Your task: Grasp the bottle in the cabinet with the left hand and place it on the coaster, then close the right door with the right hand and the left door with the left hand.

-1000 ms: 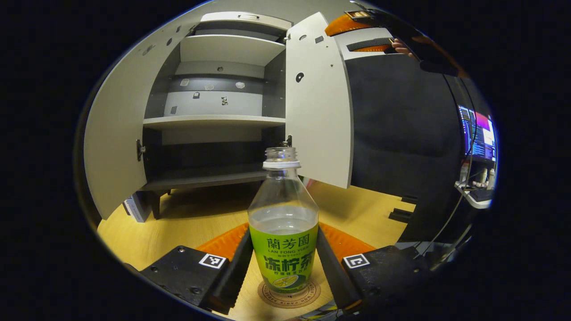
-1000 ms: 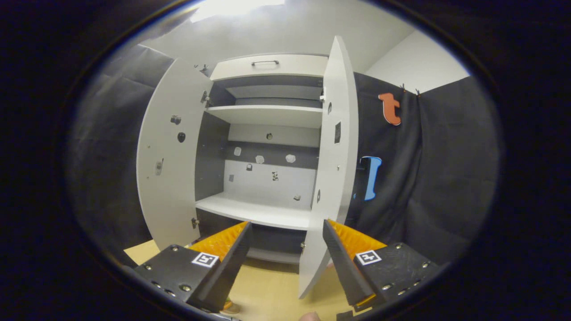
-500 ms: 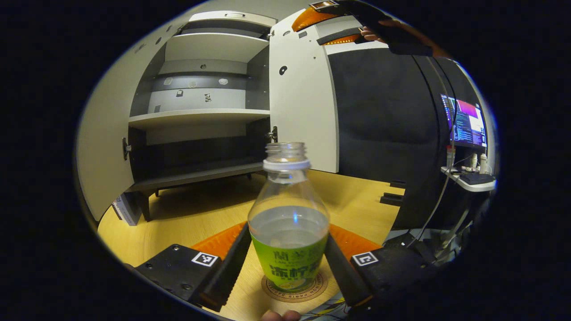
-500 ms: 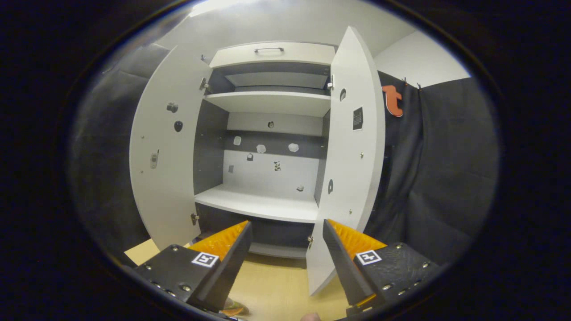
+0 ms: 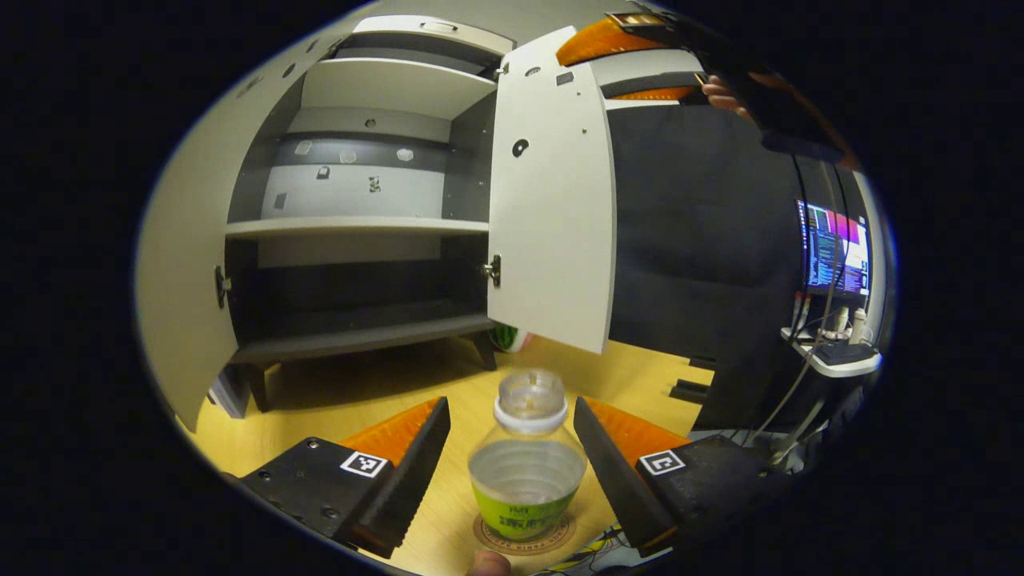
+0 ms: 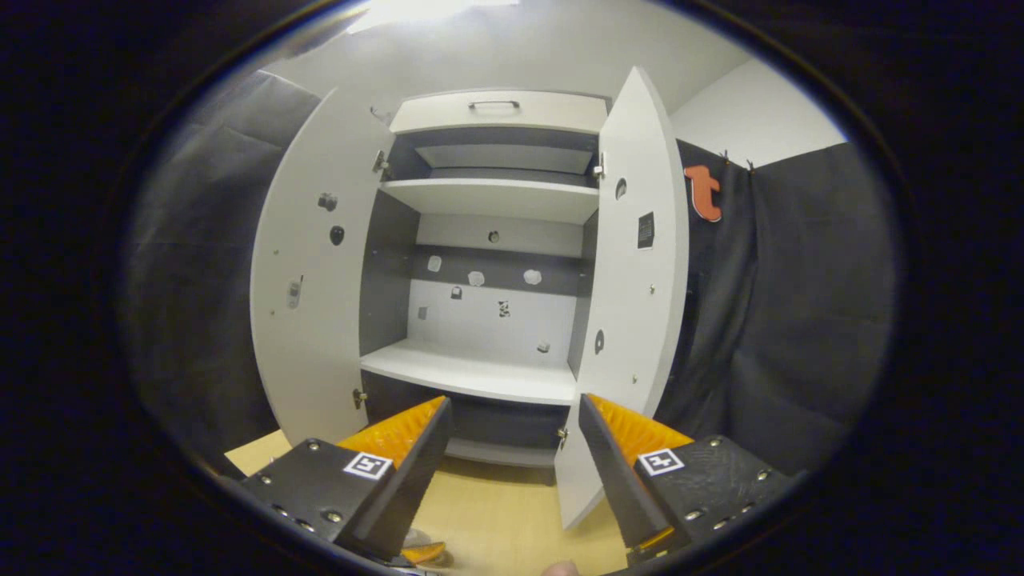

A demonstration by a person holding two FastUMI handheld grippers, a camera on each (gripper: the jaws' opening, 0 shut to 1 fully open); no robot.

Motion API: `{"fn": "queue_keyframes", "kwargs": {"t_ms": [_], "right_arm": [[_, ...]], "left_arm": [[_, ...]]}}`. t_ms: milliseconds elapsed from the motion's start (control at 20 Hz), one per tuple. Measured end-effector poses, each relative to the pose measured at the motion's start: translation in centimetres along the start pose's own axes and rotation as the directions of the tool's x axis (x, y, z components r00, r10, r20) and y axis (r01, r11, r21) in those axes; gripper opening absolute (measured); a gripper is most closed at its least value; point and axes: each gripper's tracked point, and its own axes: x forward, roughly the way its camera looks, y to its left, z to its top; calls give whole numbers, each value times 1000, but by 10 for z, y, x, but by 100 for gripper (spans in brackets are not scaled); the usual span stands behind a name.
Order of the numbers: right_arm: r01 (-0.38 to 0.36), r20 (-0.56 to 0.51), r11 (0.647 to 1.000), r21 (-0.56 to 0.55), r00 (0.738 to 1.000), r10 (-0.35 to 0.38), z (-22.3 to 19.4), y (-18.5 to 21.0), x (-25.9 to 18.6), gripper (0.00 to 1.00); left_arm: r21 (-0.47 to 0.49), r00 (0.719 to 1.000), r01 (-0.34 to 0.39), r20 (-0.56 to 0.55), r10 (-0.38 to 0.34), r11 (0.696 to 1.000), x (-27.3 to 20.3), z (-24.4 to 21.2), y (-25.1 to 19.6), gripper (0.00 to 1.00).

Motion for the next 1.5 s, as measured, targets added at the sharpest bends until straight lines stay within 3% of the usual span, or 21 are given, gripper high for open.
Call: {"fn": "queue_keyframes", "kwargs": {"t_ms": [200, 600, 800, 1100, 1400, 1500], "right_arm": [[-69, 27, 996, 63, 997, 67, 21, -13, -18, 94], [-17, 82, 987, 157, 997, 4, 46, -99, -39, 96], [38, 90, 990, 132, 995, -50, 50, -154, -34, 96], [64, 88, 988, 139, 993, -77, 51, -220, -14, 96], [89, 31, 992, 86, 995, -92, 30, -263, 30, 96], [96, 6, 993, 72, 995, -97, 21, -267, 49, 96]], "left_arm": [[-21, 998, -51, 40, 51, 998, -7, 60, -1, 99], [-36, 976, -218, -23, 217, 975, -38, 153, 19, 98], [-85, 960, -278, -2, 279, 957, -55, 208, 32, 98], [-96, 900, -413, 108, 422, 906, -97, 276, 72, 98], [-75, 846, -514, 120, 519, 855, -139, 292, 111, 97], [-108, 843, -506, 144, 517, 855, -145, 301, 115, 98]]}}
